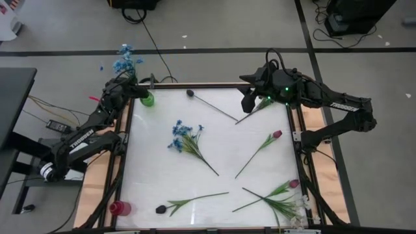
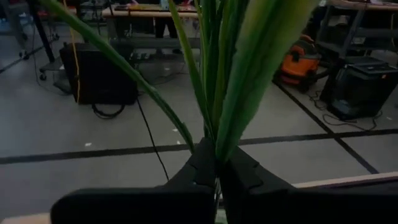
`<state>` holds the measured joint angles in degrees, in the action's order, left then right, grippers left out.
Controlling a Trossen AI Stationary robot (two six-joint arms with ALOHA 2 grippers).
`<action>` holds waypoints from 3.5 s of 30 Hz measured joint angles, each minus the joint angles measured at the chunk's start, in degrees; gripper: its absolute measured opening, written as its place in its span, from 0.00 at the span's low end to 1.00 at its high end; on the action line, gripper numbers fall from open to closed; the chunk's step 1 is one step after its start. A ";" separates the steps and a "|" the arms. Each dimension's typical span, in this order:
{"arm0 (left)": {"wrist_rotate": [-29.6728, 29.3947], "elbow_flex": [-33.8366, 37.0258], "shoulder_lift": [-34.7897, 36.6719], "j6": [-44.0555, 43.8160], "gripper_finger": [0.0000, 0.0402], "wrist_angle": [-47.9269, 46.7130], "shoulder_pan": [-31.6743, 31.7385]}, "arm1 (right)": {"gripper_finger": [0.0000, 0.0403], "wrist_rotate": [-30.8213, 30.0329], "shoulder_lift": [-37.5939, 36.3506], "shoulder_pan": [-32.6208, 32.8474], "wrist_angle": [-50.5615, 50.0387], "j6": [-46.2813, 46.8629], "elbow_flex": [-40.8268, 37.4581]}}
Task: Sort flowers into vase by color
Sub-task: Put the left blue flowers into the green vase, then put the top red tulip into the green vase
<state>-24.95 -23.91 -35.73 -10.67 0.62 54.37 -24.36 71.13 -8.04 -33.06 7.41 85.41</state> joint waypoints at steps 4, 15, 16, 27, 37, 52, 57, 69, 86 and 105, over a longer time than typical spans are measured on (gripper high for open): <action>-0.08 1.48 -1.72 -8.94 0.14 -3.31 0.07 | 0.46 -0.01 0.00 -0.78 0.00 0.31 0.00; 5.85 -3.72 -4.08 -15.52 0.62 -15.01 0.11 | 0.46 1.27 0.00 -3.38 -0.96 3.95 0.00; 5.96 -5.31 -4.08 -15.52 0.65 -17.76 0.09 | 0.46 1.23 0.00 -3.98 -1.95 5.99 0.00; 6.21 -28.47 -10.67 -13.79 0.77 -54.76 0.11 | 0.46 3.86 2.81 -9.28 -17.93 16.06 -0.04; 6.20 -47.36 -16.38 -13.74 0.77 -72.47 0.11 | 0.46 11.72 9.37 -11.74 -22.31 17.96 -4.98; 7.41 -69.50 -21.79 -14.11 0.77 -80.96 -5.94 | 0.46 23.71 5.27 -12.03 -21.02 30.16 -16.87; 15.61 -77.16 -25.19 -7.23 0.77 -74.77 -11.46 | 0.46 28.84 3.37 -10.75 -24.10 43.01 -23.83; 28.50 -83.70 -35.56 -3.06 0.73 -58.96 -22.89 | 0.46 34.12 1.90 1.83 -19.92 74.73 -42.18; 32.08 -83.63 -52.18 8.84 0.62 -58.95 -27.19 | 0.46 21.00 1.90 6.52 -7.55 106.19 -53.30; 38.80 -83.63 -54.38 15.64 0.59 -55.49 -27.16 | 0.06 10.30 2.03 6.18 0.26 95.56 -50.94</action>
<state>13.85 -107.55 -90.11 4.98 -54.87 27.21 -14.06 73.16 -1.86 -32.80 102.97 34.47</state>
